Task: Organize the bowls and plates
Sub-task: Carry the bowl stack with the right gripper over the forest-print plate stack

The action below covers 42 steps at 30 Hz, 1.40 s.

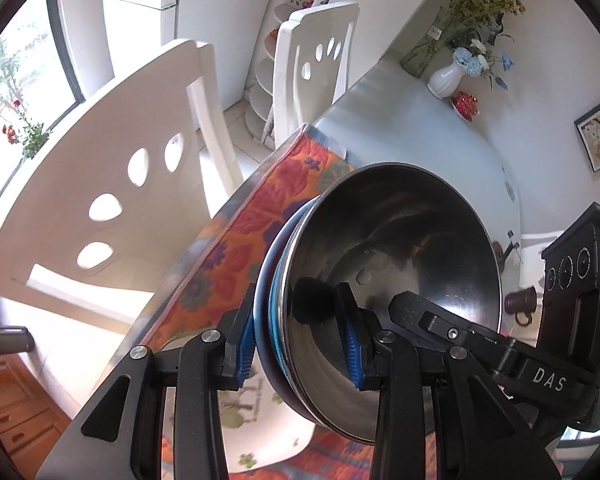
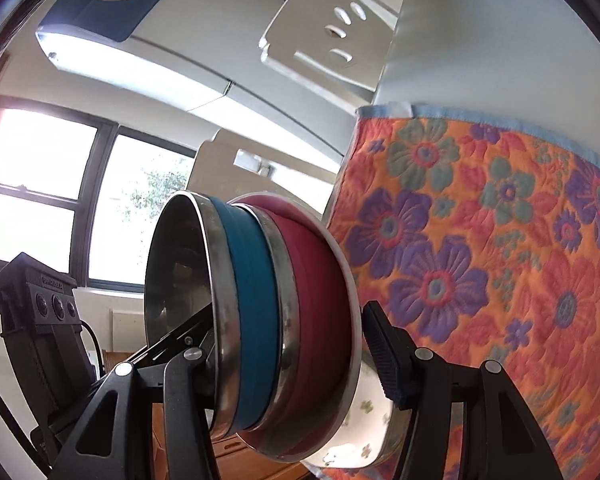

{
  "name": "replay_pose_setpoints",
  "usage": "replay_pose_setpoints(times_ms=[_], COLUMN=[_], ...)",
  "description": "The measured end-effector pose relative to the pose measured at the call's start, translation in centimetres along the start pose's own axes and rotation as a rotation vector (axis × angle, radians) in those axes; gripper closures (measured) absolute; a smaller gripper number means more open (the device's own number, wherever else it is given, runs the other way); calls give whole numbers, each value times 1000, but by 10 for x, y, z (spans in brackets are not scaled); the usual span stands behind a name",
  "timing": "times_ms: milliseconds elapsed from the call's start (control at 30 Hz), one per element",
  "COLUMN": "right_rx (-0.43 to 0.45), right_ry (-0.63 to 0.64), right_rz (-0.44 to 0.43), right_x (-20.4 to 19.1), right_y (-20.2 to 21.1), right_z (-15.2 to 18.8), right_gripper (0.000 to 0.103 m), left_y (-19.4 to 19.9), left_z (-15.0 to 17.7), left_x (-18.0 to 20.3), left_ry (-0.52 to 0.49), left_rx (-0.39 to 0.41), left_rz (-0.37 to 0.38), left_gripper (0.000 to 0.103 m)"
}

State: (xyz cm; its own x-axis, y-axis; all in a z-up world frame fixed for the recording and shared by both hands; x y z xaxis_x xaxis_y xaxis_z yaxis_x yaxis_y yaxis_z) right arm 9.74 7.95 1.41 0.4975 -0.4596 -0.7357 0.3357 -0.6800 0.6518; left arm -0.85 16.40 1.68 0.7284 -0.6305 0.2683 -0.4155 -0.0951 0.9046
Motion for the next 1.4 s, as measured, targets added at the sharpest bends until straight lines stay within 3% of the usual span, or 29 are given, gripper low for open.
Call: replay_pose_setpoints(times_ms=[500,967,1400], right_rx=[-2,-2,-9], right_ry=[-105,-153,-172], right_rz=[72,94,113], right_x=[-17,-6,13], right_y=[-38,-75,-93], right_z=[92,136,153], right_gripper=[47,47,47], left_y=[0,-23,-43], left_z=[59,92,110], left_x=[-60,-88,-93], left_ry=[-79,-124,-172], left_rx=[-93,-143,-167], left_rz=[42,24,6], left_gripper=[70,71,71])
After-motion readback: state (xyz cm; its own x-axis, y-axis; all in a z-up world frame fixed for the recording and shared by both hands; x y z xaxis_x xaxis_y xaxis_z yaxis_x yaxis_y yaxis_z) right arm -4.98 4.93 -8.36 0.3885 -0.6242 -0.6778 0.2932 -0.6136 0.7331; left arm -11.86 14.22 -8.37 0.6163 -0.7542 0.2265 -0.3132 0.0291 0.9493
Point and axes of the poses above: each gripper's, at about its wrist camera, not at the fingertips, and y roughly against the way its jaws point, x to its right, z to its underside, the point moved 9 cm from there along -y, roughly the way its jaws point, and after that the axes turned 2 degrees about -z, right-handed, at the moved point
